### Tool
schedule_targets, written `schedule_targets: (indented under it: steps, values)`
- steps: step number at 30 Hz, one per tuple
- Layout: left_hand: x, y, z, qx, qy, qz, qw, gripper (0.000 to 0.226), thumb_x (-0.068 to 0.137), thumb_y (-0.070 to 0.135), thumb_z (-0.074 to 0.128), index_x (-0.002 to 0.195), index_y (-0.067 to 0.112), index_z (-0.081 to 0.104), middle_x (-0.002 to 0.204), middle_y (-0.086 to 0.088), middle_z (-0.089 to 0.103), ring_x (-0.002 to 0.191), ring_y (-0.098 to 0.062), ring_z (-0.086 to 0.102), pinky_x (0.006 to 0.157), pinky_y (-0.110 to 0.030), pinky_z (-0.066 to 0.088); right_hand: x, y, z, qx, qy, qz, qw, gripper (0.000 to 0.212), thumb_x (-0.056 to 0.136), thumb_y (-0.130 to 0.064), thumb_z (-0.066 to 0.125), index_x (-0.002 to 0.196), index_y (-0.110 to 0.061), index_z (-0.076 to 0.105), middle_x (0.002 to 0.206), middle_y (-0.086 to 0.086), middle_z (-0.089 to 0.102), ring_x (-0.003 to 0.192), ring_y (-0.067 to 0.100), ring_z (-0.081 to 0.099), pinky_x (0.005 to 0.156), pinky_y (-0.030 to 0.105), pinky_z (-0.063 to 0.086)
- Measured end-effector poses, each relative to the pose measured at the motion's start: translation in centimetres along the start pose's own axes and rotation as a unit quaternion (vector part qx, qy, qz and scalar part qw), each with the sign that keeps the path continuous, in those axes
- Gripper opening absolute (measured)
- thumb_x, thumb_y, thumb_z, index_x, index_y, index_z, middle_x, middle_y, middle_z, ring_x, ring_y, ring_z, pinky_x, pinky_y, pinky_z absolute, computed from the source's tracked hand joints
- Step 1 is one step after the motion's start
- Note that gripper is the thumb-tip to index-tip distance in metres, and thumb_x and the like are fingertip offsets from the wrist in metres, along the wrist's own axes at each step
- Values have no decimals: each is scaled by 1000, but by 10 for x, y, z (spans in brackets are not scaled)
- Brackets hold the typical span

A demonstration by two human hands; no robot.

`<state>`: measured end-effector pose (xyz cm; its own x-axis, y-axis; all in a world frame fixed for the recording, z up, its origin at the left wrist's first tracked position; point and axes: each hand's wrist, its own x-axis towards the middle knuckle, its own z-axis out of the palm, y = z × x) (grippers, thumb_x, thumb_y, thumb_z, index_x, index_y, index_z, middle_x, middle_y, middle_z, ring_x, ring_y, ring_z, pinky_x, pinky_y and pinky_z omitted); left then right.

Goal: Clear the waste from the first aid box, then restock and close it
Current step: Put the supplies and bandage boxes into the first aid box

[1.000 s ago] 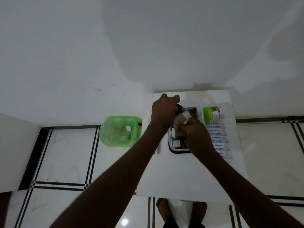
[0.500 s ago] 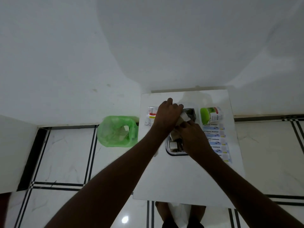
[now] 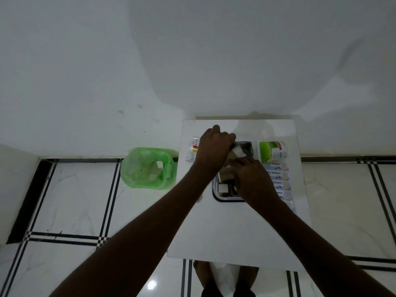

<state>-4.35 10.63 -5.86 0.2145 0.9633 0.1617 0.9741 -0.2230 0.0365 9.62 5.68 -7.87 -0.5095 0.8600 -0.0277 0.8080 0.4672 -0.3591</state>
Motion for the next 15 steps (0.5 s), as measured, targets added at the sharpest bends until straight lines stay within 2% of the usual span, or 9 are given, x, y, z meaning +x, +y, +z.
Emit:
schedule_targets:
  steps: [3,5,8,10,13,15]
  values:
    - [-12,-5,-10,-85,44,-52,994,5,81,17,70,80,15,75,66,-2,71,72,-24,61,57,-29,43,-6,8,-14,-10,102,15,995,30,81,-15,60,107,1,67,100,22,72,95,39,67,86,46,55]
    - [-25,-5,-13,-126,65,-79,987,10,86,17,64,88,16,74,73,1,72,78,-23,61,58,-30,45,-12,18,-24,-3,167,38,985,35,87,-15,43,106,2,67,101,23,71,96,38,67,87,46,55]
    - [-53,-11,-19,-169,66,-131,975,14,88,17,62,95,21,73,82,2,74,85,-22,62,61,-30,48,-6,33,-33,7,215,83,973,39,80,-4,40,112,2,62,107,21,66,100,35,60,85,41,51]
    - [-69,-17,-18,-179,79,-162,967,16,87,16,63,97,22,73,84,0,73,86,-23,63,63,-32,51,4,50,-37,-15,170,124,978,47,74,3,52,121,1,56,117,22,60,108,38,54,87,42,46]
    - [-81,-16,-5,-198,85,-187,958,17,86,15,62,97,22,74,81,-1,71,81,-25,64,63,-34,52,17,82,-37,-79,-1,152,985,72,69,-2,67,137,-4,42,138,23,47,129,42,40,101,49,39]
    - [-82,-12,1,-213,82,-199,953,18,86,15,61,97,22,73,80,1,69,79,-24,63,64,-30,48,23,95,-32,-79,-82,150,982,77,71,-4,68,142,-9,37,142,21,43,134,40,35,104,49,36]
